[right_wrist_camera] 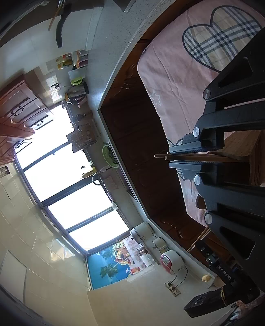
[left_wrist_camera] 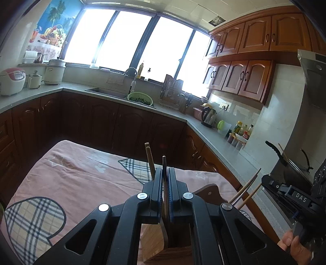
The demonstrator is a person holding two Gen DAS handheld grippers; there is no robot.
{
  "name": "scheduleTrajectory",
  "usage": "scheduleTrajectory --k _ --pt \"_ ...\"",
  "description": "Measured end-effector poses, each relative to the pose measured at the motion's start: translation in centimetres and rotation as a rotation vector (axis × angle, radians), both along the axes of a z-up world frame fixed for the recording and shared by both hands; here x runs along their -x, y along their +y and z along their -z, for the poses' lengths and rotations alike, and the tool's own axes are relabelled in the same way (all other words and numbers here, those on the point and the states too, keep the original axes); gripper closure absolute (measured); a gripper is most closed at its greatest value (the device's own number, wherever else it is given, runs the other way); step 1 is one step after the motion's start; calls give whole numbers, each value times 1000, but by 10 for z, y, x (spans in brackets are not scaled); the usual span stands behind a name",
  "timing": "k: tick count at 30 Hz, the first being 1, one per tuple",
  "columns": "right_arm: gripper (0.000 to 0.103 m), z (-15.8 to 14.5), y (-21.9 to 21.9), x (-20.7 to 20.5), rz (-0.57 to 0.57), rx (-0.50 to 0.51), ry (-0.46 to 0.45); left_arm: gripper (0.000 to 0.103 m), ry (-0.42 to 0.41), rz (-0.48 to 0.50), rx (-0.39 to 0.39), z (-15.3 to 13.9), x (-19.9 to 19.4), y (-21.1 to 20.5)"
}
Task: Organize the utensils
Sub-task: 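Lower the left tool's chopstick into the holder while the right tool inserts its chopstick, then open the left tool above the holder while the right tool opens too, then withdraw both open tools back over the remaining utensils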
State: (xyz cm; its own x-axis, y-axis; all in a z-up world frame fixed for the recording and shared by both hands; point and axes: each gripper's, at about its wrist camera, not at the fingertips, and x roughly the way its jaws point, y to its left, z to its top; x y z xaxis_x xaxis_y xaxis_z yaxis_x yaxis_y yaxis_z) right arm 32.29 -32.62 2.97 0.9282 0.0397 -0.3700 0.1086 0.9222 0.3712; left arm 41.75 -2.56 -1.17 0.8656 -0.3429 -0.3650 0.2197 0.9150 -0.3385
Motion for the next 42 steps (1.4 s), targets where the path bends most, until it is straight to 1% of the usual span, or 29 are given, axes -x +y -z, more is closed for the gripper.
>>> scheduleTrajectory --k 3,4,5,6,7,8,9,10,11,12,13,14,15,16,17,19,21,24,29,33,38,42 --pt "91 0 0 1 0 -12 7 99 8 2 6 -3 -1 1" --pt "85 -1 -1 1 4 -17 7 97 11 0 4 -3 0 1" --pt "74 -1 -2 2 8 -20 6 95 12 1 5 -4 1 2" --pt "68 -2 -2 3 9 -22 2 86 14 7 10 -5 1 2" --pt "60 -3 -2 4 8 -23 -2 80 15 4 12 -6 3 3" --pt "59 -4 -2 5 7 -23 -4 70 13 -7 14 -7 5 5" --pt "59 -5 -1 6 5 -23 -3 63 11 -12 20 -9 7 5" --pt "58 -5 -1 7 3 -26 -2 61 12 -13 26 -9 9 8" --pt "55 -6 -1 8 1 -30 -3 59 15 -15 31 -10 11 10" --pt "53 -6 -2 9 -1 -36 -4 55 19 -15 38 -11 14 12" --pt "46 -6 -2 11 -1 -39 -5 52 20 -12 45 -12 17 14" --pt "39 -7 -2 14 1 -40 -7 44 20 -13 48 -14 20 15" --pt "35 -7 -2 16 1 -41 -10 37 16 -17 49 -16 25 16" --pt "28 -8 -1 19 -2 -42 -12 36 9 -16 52 -18 30 19" --pt "24 -9 -2 22 -7 -45 -14 33 5 -14 54 -21 36 22" --pt "22 -10 0 29 -19 -53 -11 27 3 -15 53 -24 48 27" --pt "21 -11 2 38 -28 -58 -2 17 15 -33 43 -26 63 33" --pt "19 -10 6 55 -34 -57 6 15 44 -39 39 -24 86 43" --pt "18 -6 19 85 -57 -54 33 15 114 -70 -9 -20 125 54" --pt "18 -1 32 110 -60 -27 55 15 170 -68 -18 -14 156 66" --pt "18 6 43 141 -72 -15 79 15 219 -75 -64 -19 184 73" --pt "18 11 49 161 -76 -10 94 15 243 -75 -70 -26 210 82"
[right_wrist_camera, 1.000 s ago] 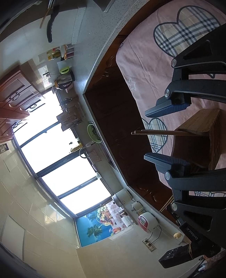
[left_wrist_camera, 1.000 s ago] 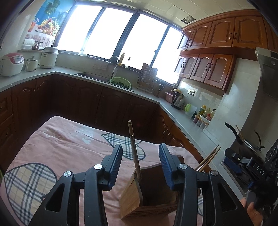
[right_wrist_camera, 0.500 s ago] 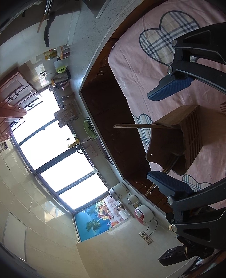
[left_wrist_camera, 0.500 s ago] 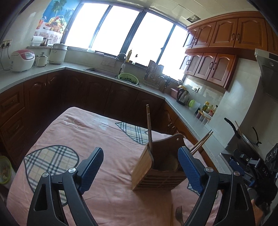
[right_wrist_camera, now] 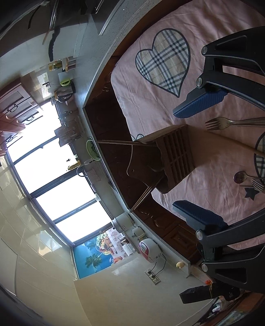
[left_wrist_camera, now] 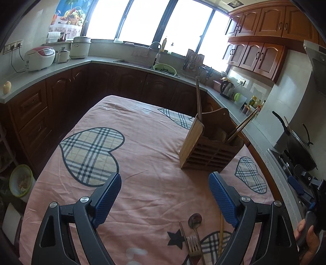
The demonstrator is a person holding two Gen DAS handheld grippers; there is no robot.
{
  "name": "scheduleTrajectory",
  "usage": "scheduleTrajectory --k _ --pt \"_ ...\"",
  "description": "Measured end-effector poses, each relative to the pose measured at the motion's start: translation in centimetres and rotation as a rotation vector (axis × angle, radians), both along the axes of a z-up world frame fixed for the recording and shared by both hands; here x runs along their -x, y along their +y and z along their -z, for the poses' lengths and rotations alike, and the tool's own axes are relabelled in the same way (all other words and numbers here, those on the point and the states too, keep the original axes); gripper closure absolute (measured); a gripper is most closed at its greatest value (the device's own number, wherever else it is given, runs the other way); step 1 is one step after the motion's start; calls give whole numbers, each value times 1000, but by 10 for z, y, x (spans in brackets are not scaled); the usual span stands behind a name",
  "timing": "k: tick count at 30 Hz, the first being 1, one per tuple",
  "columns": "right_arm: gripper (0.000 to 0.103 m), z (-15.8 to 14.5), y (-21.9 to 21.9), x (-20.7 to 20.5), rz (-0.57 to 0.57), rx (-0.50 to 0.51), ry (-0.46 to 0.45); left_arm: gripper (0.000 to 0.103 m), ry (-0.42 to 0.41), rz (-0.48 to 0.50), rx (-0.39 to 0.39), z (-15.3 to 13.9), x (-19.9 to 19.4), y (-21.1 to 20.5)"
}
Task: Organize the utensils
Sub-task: 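Withdraw both open tools back over the remaining utensils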
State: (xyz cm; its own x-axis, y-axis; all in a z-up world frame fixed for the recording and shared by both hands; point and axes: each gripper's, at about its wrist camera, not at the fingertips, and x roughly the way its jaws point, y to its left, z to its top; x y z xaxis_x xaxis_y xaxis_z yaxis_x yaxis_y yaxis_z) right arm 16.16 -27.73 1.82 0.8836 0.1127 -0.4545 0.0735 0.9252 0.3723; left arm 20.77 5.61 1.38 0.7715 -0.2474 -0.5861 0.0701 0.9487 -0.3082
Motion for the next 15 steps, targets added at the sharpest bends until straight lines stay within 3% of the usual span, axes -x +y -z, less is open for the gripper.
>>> scheduleTrajectory --k 15 --pt "18 31 15 60 7 28 62 15 96 63 -2 19 54 -2"
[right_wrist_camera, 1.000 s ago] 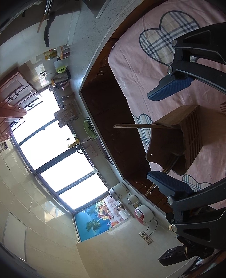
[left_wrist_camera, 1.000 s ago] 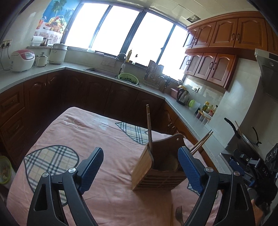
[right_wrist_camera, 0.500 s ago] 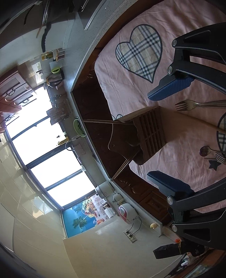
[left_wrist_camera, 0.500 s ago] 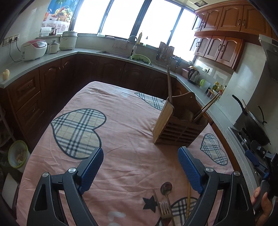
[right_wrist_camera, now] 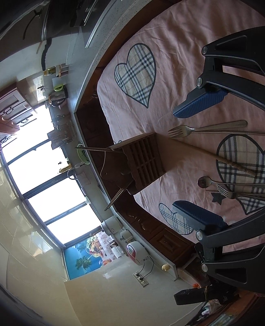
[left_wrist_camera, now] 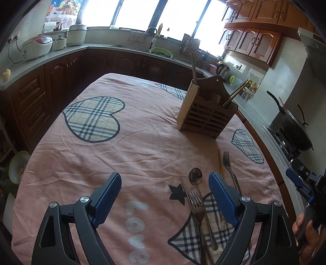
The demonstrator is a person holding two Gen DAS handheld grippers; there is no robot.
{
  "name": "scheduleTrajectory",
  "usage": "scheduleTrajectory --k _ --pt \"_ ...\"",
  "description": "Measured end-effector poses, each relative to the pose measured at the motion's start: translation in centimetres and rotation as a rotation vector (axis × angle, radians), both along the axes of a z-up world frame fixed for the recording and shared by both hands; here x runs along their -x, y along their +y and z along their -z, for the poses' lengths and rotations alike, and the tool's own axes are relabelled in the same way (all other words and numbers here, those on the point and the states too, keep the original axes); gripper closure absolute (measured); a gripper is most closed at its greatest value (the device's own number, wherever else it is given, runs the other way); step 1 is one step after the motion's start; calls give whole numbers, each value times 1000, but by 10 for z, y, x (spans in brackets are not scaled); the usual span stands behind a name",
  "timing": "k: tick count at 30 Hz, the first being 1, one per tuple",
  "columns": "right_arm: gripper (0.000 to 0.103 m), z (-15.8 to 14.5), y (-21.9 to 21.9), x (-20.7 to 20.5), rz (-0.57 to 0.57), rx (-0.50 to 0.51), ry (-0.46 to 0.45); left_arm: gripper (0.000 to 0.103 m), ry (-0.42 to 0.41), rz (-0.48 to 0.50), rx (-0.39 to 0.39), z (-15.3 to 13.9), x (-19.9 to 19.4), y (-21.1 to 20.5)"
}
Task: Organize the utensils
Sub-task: 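Withdraw both open tools back over the remaining utensils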
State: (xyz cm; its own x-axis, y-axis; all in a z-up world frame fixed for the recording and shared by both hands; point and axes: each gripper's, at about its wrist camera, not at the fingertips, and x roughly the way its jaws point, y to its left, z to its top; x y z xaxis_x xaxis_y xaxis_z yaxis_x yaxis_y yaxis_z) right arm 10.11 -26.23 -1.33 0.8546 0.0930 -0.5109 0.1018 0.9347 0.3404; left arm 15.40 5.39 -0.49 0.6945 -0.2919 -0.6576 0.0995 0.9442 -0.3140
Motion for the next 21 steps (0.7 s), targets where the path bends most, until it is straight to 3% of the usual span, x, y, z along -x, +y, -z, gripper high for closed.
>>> scheduleTrajectory --k 9,21 --pt "18 19 6 13 -13 17 46 15 78 9 -6 18 0 -8" --pt "21 37 7 6 -29 29 99 15 123 85 -58 26 -8 -36"
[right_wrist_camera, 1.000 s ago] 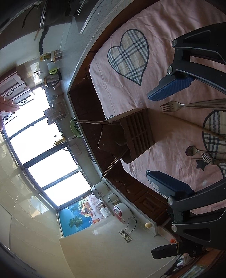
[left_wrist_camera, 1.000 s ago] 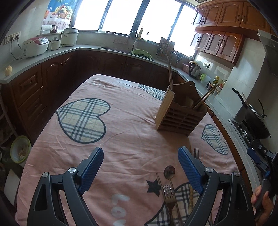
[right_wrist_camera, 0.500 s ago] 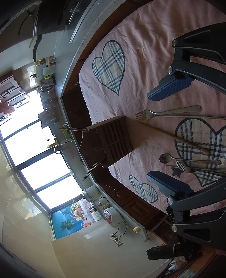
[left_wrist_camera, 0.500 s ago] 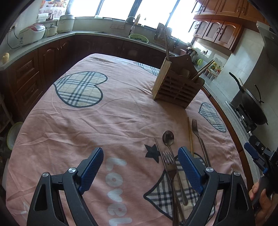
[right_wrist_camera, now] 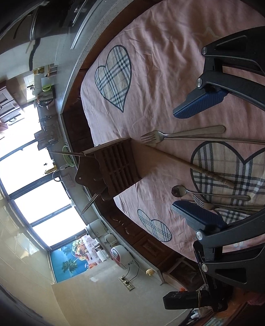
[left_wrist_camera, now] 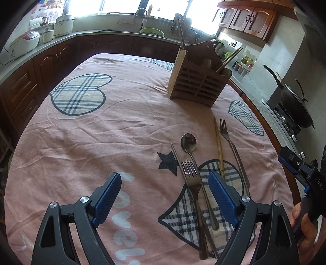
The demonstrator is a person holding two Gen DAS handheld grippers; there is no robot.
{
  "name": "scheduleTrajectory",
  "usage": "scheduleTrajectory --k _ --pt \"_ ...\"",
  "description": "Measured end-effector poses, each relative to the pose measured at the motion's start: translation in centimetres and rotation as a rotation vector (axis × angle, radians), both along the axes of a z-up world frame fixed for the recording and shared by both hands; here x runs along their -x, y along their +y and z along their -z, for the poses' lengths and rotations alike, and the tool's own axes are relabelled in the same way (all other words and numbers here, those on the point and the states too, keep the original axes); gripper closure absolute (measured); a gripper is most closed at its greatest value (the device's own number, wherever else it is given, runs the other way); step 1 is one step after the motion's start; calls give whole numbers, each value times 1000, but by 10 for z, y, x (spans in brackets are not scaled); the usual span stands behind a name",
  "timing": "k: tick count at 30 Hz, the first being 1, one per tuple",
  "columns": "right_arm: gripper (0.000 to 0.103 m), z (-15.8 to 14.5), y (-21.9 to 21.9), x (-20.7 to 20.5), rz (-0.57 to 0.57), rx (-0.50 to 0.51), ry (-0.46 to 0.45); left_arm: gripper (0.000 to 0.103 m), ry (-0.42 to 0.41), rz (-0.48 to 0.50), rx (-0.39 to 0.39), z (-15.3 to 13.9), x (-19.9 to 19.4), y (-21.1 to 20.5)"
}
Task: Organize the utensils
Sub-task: 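Withdraw both open tools back over the remaining utensils, then close the left tool on a red-handled fork while the right tool grasps a thin metal chopstick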
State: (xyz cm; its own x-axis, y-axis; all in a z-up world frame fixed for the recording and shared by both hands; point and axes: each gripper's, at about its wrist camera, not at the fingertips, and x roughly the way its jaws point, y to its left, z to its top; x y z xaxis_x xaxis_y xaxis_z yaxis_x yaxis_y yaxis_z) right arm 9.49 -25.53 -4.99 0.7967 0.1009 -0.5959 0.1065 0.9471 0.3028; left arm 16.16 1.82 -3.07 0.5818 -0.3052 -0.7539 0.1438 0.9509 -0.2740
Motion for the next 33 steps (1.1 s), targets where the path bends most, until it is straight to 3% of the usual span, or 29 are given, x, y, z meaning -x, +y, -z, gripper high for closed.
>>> scheduleTrajectory --k 5,16,22,33 --pt "39 8 -1 -8 -2 2 37 16 33 27 -19 9 -10 -13" --pt "57 25 -1 -31 -36 17 112 17 91 68 -20 26 -29 -35" --pt "77 44 -1 -58 -76 37 195 24 127 97 -23 38 -42 -45" --pt "86 66 0 -88 -109 99 304 39 158 151 -58 53 -62 -65"
